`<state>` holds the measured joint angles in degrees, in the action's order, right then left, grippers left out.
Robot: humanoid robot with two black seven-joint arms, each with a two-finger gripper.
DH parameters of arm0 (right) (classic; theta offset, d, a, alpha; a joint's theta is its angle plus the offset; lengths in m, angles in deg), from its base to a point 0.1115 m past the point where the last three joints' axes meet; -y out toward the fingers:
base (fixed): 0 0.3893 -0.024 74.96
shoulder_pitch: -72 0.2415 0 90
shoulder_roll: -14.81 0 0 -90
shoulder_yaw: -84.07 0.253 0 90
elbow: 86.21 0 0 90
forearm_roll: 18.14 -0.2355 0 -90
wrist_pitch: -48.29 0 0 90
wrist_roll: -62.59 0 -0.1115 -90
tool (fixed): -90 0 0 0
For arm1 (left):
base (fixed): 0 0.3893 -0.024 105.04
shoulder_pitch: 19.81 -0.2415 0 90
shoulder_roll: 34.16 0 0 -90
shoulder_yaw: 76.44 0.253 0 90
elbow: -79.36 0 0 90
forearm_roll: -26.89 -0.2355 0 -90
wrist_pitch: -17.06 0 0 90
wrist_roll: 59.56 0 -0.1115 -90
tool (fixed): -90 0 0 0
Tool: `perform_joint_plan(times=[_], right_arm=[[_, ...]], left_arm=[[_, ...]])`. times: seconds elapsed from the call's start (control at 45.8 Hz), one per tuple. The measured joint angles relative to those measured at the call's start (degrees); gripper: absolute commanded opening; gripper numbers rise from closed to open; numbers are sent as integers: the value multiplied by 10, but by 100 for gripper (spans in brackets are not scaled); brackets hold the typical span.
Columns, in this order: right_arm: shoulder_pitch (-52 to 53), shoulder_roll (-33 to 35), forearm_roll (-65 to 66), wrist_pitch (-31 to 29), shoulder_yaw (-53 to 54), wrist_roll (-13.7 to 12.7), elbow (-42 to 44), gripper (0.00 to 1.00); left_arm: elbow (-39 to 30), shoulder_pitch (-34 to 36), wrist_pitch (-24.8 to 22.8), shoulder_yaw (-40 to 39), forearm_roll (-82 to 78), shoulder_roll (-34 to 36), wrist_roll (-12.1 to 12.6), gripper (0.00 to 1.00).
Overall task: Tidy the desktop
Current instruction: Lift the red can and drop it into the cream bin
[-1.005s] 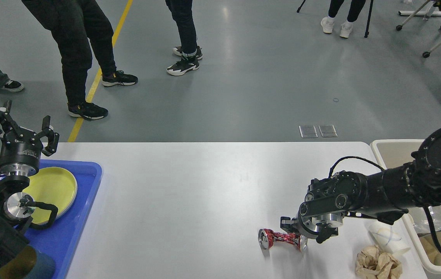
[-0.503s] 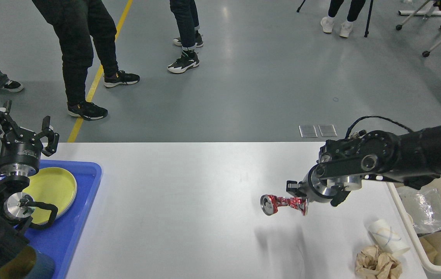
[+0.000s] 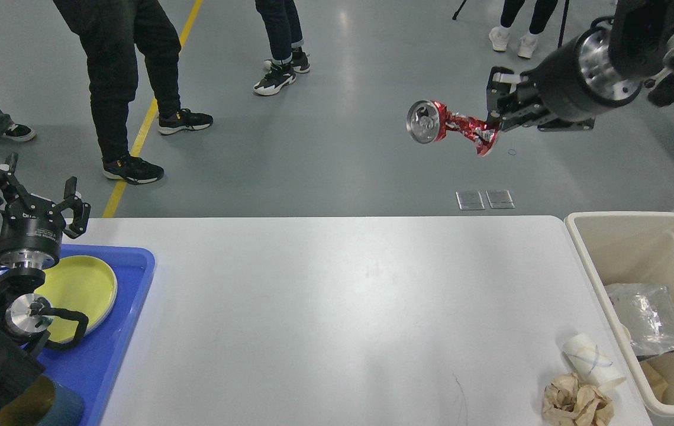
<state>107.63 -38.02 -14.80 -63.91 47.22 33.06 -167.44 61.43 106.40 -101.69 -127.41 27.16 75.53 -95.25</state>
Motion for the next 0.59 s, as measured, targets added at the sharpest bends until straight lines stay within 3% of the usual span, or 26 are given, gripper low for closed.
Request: perform_joint_plan(times=[0.153,0.393,0.546,0.59], right_arm=[[-7,27,0,1,-42,0,35,9],[-142,81,1,13,-88,-3,211,11],[-269,107,1,38,-85,-3,323,24],[-303,109,1,43,-80,-3,348,33]], left_arm=[[0,0,0,0,0,0,0,96],[0,0,0,0,0,0,0,96],[0,0,0,0,0,0,0,96],[0,0,0,0,0,0,0,96]])
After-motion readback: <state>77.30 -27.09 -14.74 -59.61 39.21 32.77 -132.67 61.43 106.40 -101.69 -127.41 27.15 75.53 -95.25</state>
